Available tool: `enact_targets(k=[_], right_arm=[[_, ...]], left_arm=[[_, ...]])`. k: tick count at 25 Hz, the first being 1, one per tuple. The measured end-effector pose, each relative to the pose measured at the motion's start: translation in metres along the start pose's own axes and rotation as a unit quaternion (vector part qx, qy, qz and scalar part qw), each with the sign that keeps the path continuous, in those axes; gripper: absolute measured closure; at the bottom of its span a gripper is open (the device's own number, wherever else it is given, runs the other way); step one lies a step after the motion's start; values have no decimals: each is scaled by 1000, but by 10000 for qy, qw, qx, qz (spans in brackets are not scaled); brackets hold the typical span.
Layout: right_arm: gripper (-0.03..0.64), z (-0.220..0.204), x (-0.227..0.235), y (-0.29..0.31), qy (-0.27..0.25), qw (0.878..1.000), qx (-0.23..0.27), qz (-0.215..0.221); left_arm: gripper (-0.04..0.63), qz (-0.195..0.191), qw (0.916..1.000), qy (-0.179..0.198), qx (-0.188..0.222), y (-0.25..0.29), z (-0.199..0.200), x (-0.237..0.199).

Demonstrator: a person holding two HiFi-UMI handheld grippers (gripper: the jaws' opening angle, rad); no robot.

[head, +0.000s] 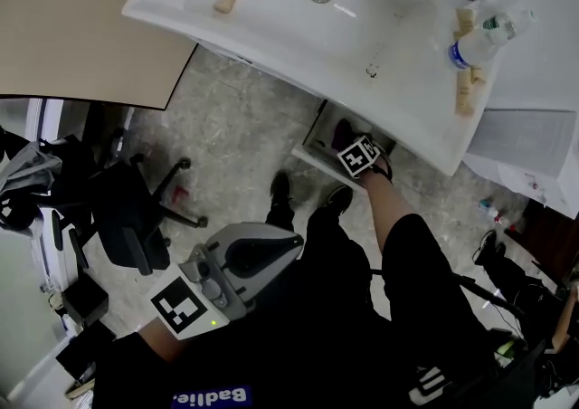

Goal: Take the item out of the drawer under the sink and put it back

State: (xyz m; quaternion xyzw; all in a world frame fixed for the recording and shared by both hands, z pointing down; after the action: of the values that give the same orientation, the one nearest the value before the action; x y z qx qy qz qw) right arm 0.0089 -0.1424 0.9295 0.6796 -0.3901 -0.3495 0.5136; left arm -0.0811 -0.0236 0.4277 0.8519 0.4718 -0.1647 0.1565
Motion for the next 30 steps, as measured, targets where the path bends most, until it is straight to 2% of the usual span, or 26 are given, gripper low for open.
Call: enact_targets(k=[2, 5, 10, 14, 20, 30], right_arm=[[480, 0, -1, 3, -90, 9999, -47, -63], [518, 1, 0, 1, -220, 9996, 7, -166], [529, 4, 1, -28, -11, 9987, 452, -245], [529, 7, 0, -69, 224, 9957, 855, -271], [531, 16, -1, -132, 507, 9884, 1414, -241], [534, 28, -14, -238, 648, 9714, 2273, -205]], left_arm=[[606, 55, 10000, -29, -25, -4, -4, -2], [606, 123, 9999, -67, -10, -8, -9, -5], [606, 60, 9999, -118, 111, -8, -6, 2], [606, 6, 9995, -150, 262, -7, 4, 10], [606, -203, 9990, 6, 400, 3, 25, 23], [606, -571, 9970, 112, 508, 11, 42, 44]])
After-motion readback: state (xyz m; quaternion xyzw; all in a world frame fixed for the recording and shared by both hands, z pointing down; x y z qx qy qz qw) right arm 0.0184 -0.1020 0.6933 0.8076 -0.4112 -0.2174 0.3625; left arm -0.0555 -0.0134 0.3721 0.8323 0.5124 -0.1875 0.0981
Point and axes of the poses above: the fingertips, and each gripper's own axes: y forward along the fingers, x to its right, z out of its top, the point moved 2 cm from there along -y, backward along the fingers, and after that the axes turned 12 degrees about -z, right-handed, at the moved point
